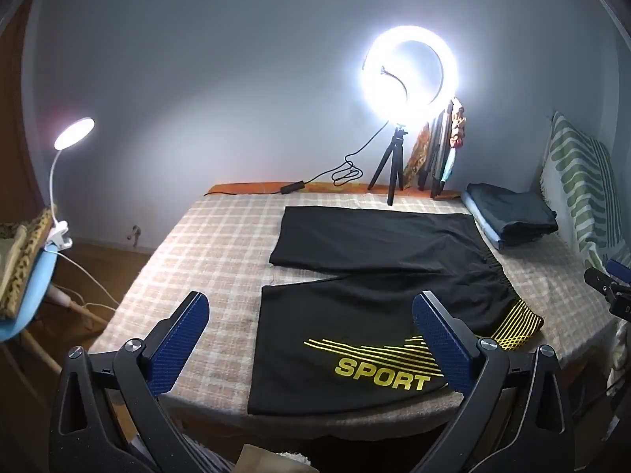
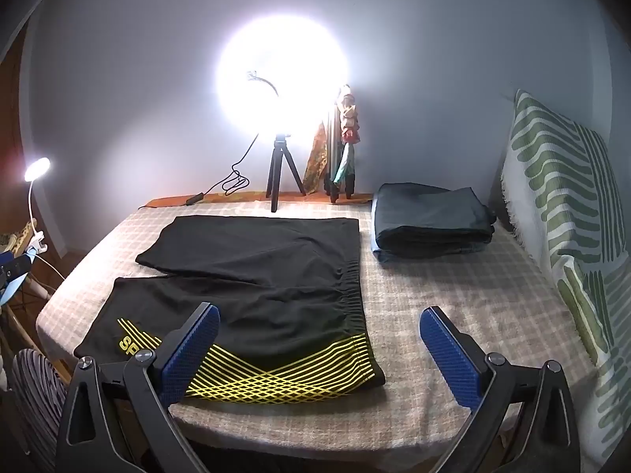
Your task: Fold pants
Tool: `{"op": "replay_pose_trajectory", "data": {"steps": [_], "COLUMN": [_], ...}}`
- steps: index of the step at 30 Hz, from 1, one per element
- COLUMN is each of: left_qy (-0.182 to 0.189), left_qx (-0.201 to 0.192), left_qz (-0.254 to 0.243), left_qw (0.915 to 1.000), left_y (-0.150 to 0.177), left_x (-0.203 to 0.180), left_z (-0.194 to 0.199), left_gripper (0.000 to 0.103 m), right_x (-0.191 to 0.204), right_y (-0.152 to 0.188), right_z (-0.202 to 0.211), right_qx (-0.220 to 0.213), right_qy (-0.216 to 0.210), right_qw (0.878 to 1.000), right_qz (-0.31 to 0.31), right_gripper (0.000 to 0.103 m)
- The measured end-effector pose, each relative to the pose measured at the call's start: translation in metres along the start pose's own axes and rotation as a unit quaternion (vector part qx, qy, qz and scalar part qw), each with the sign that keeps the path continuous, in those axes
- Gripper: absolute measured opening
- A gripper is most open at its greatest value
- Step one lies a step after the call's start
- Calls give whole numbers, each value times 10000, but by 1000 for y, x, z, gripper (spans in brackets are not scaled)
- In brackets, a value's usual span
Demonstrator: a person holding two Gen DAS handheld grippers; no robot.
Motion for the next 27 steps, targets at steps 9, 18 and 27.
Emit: {"op": "replay_pose_trajectory", "data": {"steps": [9,18,27], "left_qy": [-34,-36,-36], "left_qx": [-90,-127,-159], "left_qz": [-6,0,-17], "left_qw": [10000,9999,9999], "left_y": [-3,-5,-5], "left_x": [-1,-1,-1], "left_z": [5,9,12], "left_gripper": [103,103,103], "right_x": [7,6,8], "right_y": [-4,-6,-7], "right_z": [2,7,9], "right_qx": [-55,-102,-131], "right_qy": [-28,-46,-53], "right_qw": [10000,9999,9999], "right_qz": [17,5,17], "right_gripper": [103,103,103]}}
Point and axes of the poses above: each gripper's, at about its wrist camera, not at the fingertips, and z roughly against the way its jaws point, x to its left, y to its underside, the point moved 6 cm from there along -z, roughly the way its jaws point, and after that the axes turned 11 degrees about -x, right-handed, at the moved point
